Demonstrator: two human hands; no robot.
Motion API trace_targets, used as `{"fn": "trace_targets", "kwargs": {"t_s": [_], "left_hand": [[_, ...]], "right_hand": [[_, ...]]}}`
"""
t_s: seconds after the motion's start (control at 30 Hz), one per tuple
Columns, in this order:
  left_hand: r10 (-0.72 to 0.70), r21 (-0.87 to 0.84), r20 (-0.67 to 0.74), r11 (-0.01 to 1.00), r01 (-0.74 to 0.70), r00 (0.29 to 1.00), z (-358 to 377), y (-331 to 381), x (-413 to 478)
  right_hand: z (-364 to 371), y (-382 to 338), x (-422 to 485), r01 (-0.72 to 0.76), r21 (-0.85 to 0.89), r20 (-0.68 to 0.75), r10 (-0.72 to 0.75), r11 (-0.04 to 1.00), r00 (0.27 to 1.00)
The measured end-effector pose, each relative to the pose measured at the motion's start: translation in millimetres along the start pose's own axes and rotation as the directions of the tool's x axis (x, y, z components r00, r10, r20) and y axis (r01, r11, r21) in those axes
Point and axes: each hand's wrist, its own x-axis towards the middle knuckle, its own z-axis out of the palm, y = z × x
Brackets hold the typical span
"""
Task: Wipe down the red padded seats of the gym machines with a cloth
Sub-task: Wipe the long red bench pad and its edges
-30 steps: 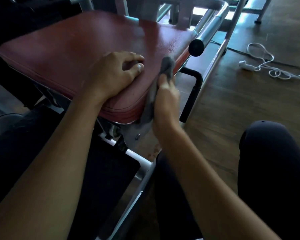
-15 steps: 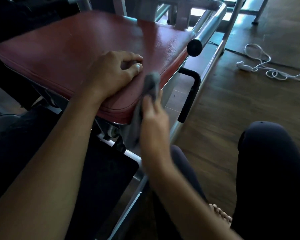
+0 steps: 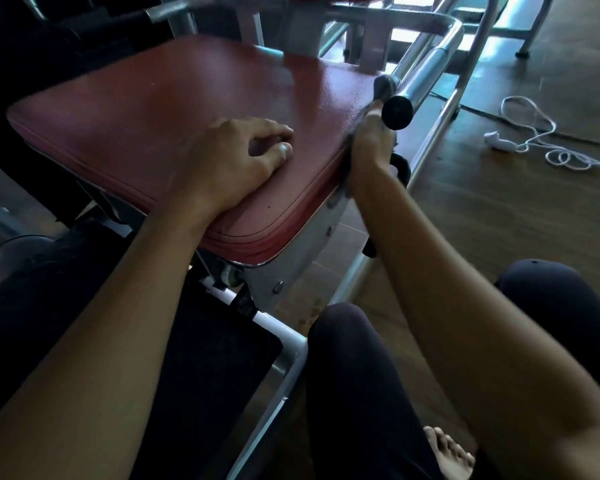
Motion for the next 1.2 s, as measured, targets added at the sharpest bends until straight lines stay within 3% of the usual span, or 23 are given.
{"fn": "trace_targets", "kwargs": {"t_s": [0.17,0.2,0.4,0.57,0.73,0.83,1.0,1.1,1.2], "left_hand": [[-0.020,-0.043,-0.006,0.999,0.020,1.000,1,-2,3],[-0.026,-0.044,-0.012,0.999,0.025,1.000,1,-2,3],[-0.021,-0.033,-0.029,0.999,0.020,0.999,2,1,3],[-0.023,-0.060,-0.011,0.998,0.022,1.000,2,-1,2],[-0.032,-0.056,-0.007,0.998,0.032,0.999,1,1,1],[-0.045,-0.050,0.002,0.998,0.045,0.999,0,2,1],[-0.020,-0.021,0.001,1.000,0.020,1.000,-2,4,-1],[-0.030,-0.054,-0.012,0.998,0.029,0.999,-3,5,2],[-0.159,-0.148,-0.190,0.980,0.132,0.969,-5,0,5]], "right_hand": [[18,21,79,-0.179,0.038,-0.069,0.182,0.983,0.981],[15,15,67,-0.163,-0.018,-0.087,0.161,0.986,0.983],[12,26,-81,0.055,0.081,0.001,-0.055,0.995,0.998],[-10,45,-197,0.029,0.170,0.250,-0.071,0.985,0.966],[-7,34,-169,-0.020,0.084,0.257,-0.002,0.996,0.966],[-20,41,-196,0.003,0.098,0.311,-0.034,0.995,0.950],[-19,25,-162,0.008,0.002,0.297,-0.008,1.000,0.955],[-27,34,-169,0.098,-0.037,0.369,-0.078,0.994,0.926],[-28,44,-166,0.257,-0.123,0.396,-0.190,0.959,0.899]]}}
